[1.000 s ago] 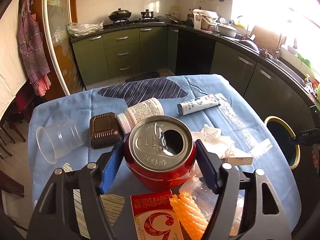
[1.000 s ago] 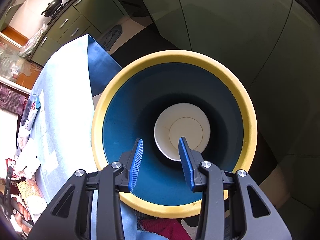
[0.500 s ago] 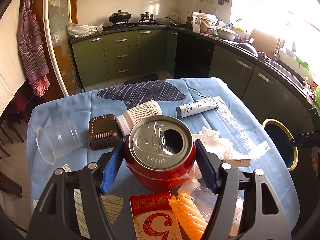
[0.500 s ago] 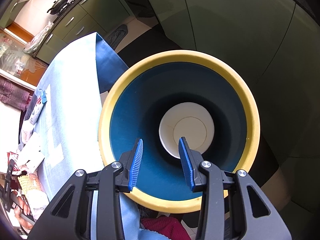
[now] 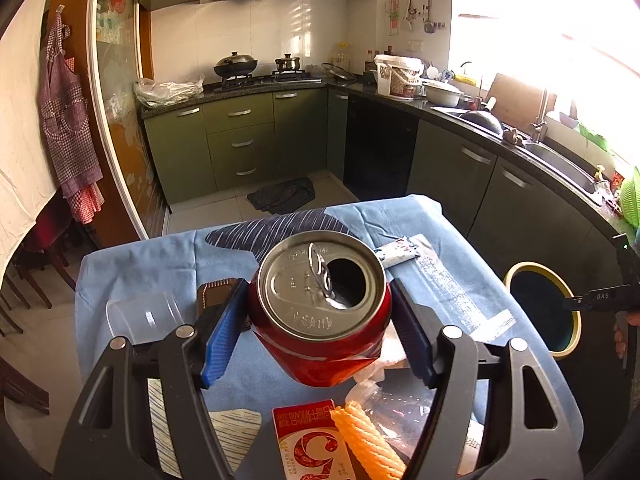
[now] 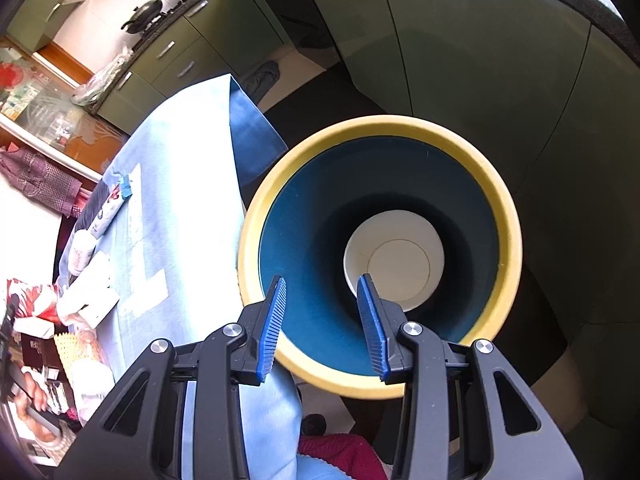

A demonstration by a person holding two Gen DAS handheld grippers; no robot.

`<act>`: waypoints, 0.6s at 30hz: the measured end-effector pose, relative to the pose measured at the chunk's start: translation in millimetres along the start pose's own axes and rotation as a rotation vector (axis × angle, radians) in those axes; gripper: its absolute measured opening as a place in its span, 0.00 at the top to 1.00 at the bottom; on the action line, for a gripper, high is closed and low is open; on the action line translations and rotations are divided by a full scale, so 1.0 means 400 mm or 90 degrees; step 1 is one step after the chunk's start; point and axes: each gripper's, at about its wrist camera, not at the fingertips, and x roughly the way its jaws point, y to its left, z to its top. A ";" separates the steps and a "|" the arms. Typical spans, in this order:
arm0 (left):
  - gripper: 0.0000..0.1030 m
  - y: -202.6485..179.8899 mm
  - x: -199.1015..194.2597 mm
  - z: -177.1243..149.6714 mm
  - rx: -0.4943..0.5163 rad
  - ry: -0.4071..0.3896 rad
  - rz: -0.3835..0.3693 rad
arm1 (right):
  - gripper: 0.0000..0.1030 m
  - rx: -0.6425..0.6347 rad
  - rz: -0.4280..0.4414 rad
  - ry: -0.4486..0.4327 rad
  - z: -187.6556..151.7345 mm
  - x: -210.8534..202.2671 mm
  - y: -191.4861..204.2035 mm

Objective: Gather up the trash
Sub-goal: 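Lift the can with the left tool, carry it over the bin, release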

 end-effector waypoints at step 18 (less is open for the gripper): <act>0.35 -0.594 0.046 0.123 0.158 0.068 -0.266 | 0.63 -0.022 0.022 -0.084 -0.144 -0.197 -0.124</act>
